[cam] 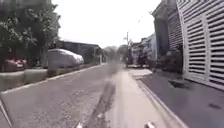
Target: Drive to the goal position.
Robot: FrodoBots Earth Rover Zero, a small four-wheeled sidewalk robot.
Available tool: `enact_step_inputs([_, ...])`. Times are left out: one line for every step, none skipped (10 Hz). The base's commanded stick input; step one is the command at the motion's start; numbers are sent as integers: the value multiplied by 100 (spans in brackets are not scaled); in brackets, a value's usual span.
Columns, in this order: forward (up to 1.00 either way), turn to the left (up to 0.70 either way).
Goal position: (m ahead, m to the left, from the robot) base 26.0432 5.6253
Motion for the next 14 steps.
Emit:
enact_step_inputs([100,0])
enact_step_inputs([100,0])
enact_step_inputs([100,0])
enact_step_inputs([100,0])
enact_step_inputs([100,0])
enact_step_inputs([100,0])
enact_step_inputs([100,0])
enact_step_inputs([100,0])
enact_step_inputs([100,0])
enact_step_inputs([100,0])
enact_step_inputs([100,0])
enact_step_inputs([100,0])
enact_step_inputs([100,0])
enact_step_inputs([100,0])
